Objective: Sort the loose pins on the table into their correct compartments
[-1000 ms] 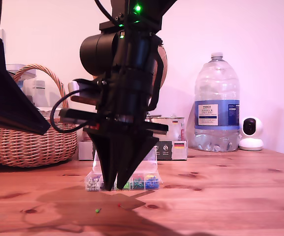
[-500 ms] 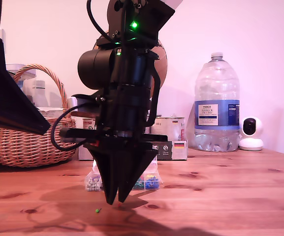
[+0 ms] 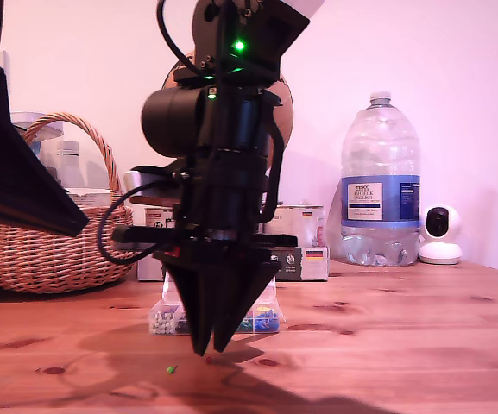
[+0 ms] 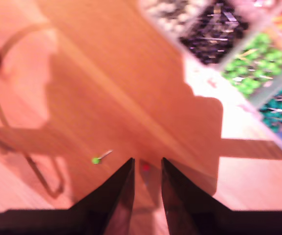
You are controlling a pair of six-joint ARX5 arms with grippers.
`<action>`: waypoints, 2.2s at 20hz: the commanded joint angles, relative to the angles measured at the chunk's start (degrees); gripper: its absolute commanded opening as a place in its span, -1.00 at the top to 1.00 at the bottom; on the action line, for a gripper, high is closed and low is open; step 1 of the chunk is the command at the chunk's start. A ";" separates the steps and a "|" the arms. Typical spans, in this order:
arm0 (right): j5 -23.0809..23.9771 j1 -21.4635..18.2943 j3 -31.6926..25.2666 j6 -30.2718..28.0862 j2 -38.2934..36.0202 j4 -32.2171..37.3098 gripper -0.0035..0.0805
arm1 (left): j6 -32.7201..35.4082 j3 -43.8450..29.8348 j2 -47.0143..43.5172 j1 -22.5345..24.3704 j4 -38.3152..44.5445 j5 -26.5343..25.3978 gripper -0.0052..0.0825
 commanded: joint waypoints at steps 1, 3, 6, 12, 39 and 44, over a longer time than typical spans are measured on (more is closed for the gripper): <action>0.04 -0.28 -0.50 0.00 0.72 -0.04 0.58 | 0.00 -0.55 0.33 -0.04 0.26 0.15 0.93; -0.02 -0.26 -0.50 -0.02 0.74 -0.48 0.58 | 0.00 -0.55 0.33 -0.04 0.26 0.15 0.93; -0.55 -0.26 -0.50 0.00 1.53 -1.27 0.58 | -0.39 -0.55 0.33 -0.04 0.28 0.15 0.93; -1.01 -0.39 -0.50 0.42 1.73 -0.66 0.58 | -0.37 -0.55 0.33 -0.04 0.28 0.13 0.93; -0.94 1.09 -0.50 0.46 4.00 -0.59 0.73 | -0.37 -0.55 0.33 -0.04 0.61 0.13 0.93; -0.98 1.09 -0.50 0.46 4.00 -0.15 0.82 | -0.39 -0.55 0.33 -0.04 0.61 0.13 0.93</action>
